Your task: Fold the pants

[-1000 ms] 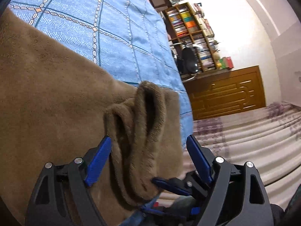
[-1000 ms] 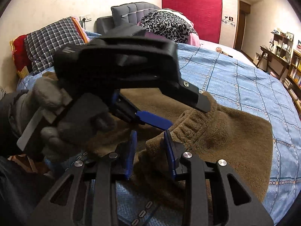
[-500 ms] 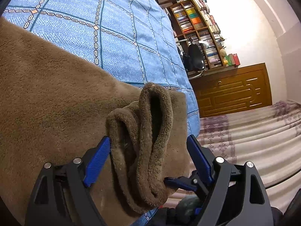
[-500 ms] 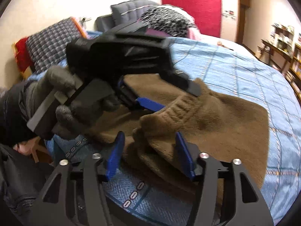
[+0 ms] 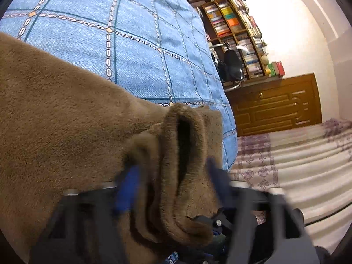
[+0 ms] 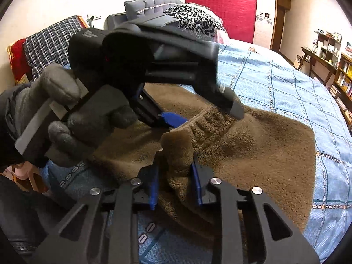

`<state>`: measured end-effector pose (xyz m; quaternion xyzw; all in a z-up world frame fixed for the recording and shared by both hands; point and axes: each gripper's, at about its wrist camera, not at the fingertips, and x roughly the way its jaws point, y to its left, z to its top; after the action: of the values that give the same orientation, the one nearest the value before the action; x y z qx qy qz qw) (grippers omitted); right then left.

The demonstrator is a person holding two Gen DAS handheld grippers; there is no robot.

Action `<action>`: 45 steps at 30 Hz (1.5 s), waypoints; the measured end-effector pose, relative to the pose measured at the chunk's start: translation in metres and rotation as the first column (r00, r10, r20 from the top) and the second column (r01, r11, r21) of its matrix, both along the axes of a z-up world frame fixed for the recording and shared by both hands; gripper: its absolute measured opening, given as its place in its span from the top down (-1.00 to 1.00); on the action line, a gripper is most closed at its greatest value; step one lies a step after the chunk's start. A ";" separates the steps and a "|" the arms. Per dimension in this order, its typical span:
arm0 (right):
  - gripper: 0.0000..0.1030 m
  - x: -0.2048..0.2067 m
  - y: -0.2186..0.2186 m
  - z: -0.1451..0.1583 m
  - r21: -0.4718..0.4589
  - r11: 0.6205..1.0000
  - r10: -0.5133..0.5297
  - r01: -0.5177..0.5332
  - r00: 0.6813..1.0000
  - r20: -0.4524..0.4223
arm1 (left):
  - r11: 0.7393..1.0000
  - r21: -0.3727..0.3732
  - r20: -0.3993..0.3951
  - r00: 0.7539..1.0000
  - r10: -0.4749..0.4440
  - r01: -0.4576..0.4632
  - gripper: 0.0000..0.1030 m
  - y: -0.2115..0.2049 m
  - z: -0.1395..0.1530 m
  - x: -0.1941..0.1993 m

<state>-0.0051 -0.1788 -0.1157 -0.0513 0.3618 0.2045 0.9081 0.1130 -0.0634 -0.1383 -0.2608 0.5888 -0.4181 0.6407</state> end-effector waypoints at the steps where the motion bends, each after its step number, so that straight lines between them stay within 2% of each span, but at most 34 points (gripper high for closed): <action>1: 0.51 0.001 -0.001 0.004 0.012 1.000 -0.004 0.004 1.000 0.002 | 1.000 -0.008 -0.012 1.000 0.013 -0.013 0.36 0.003 -0.001 0.001; 3: 0.51 0.003 -0.002 0.012 0.036 0.999 -0.010 0.009 1.000 0.009 | 0.999 -0.013 0.005 0.999 0.032 -0.032 0.47 0.009 0.003 0.001; 6: 0.51 0.004 0.002 0.024 0.080 0.997 0.001 -0.003 1.000 0.019 | 0.998 -0.036 0.054 0.997 0.053 -0.051 0.49 0.020 0.020 -0.002; 8: 0.51 0.005 0.010 0.033 0.096 0.995 0.023 -0.027 0.999 0.039 | 0.997 -0.051 0.114 0.991 0.063 -0.058 0.49 0.033 0.039 -0.005; 10: 0.51 0.006 0.020 0.040 0.109 0.992 0.053 -0.059 0.997 0.054 | 0.997 -0.040 0.158 0.984 0.078 -0.072 0.49 0.047 0.052 -0.007; 14: 0.51 0.012 0.045 0.045 0.111 0.985 0.125 -0.132 0.990 0.066 | 0.991 -0.024 0.176 0.975 0.133 -0.131 0.49 0.077 0.059 -0.009; 18: 0.51 0.020 0.073 0.042 0.091 0.977 0.189 -0.194 0.980 0.058 | 0.982 -0.006 0.180 0.966 0.184 -0.186 0.49 0.107 0.053 -0.010; 23: 0.51 0.031 0.096 0.022 0.088 0.966 0.243 -0.242 0.970 -0.009 | 0.973 0.040 0.179 0.960 0.217 -0.228 0.49 0.134 0.030 -0.013; 29: 0.51 0.036 0.113 -0.001 0.092 0.960 0.273 -0.266 0.959 -0.071 | 0.966 0.090 0.219 0.951 0.218 -0.242 0.48 0.145 0.017 -0.017; 31: 0.47 0.038 0.117 -0.007 0.104 0.958 0.279 -0.269 0.956 -0.093 | 0.964 0.095 0.209 0.952 0.224 -0.248 0.48 0.148 0.010 -0.017; 36: 0.42 0.040 0.114 -0.011 0.122 0.954 0.287 -0.274 0.952 -0.107 | 0.960 0.092 0.201 0.949 0.241 -0.263 0.48 0.154 -0.002 -0.016; 38: 0.35 0.040 0.111 -0.009 0.140 0.951 0.292 -0.276 0.950 -0.111 | 0.959 0.089 0.202 0.948 0.247 -0.269 0.48 0.156 -0.003 -0.017; 42: 0.13 0.036 0.095 0.005 0.171 0.952 0.269 -0.255 0.961 -0.064 | 0.956 0.094 0.207 0.944 0.256 -0.279 0.48 0.159 0.000 -0.019; 45: 0.10 0.032 0.071 0.016 0.191 0.959 0.221 -0.211 0.975 -0.035 | 0.954 0.101 0.216 0.943 0.255 -0.281 0.49 0.160 0.005 -0.019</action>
<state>0.0268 -0.1074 -0.0995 0.0002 0.3586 0.3365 0.8707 0.0940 0.0968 -0.1333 -0.2526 0.5061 -0.3119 0.7634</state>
